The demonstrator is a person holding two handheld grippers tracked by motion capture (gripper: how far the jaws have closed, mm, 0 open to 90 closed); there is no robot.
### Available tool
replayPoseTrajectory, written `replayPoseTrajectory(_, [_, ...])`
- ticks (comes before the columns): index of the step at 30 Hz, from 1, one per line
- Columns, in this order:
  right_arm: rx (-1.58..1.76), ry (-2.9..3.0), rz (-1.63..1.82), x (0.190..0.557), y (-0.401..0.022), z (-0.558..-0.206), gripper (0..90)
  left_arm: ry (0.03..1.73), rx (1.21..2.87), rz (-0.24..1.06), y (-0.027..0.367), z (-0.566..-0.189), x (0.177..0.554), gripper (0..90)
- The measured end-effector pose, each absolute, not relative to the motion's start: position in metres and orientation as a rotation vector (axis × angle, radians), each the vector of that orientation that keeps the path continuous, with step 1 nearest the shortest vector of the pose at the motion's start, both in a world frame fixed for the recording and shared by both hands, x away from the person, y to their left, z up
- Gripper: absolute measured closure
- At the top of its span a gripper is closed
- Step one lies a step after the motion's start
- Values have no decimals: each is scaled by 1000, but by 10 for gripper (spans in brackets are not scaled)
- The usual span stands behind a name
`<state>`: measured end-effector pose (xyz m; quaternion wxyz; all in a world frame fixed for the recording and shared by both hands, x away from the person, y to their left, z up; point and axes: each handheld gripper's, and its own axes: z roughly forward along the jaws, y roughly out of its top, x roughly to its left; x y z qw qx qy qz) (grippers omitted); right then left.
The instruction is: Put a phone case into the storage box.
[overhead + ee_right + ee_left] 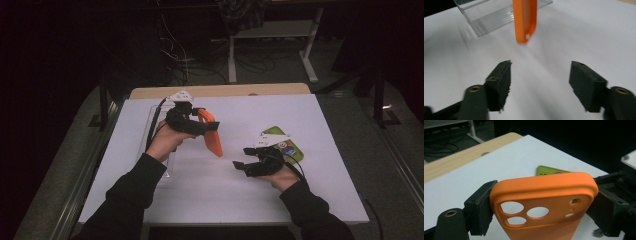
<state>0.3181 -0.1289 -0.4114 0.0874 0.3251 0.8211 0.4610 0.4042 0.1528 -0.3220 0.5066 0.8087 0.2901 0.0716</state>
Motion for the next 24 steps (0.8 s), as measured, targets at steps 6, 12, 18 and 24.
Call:
replayPoseTrajectory(6, [986, 2462, 1348, 309, -147, -416, 159, 720, 1943, 223, 168, -303, 414, 164])
replayPoseTrajectory(12, [1033, 2429, 1350, 299, -166, -421, 84, 761, 1922, 283, 187, -285, 424, 163])
replayPoseTrajectory(18, [1048, 2428, 1307, 290, -179, -431, 8, 805, 1910, 340, 209, -274, 433, 163])
replayPoseTrajectory(24, [1073, 2420, 1263, 285, -189, -437, 0, 841, 1909, 398, 226, -265, 442, 163])
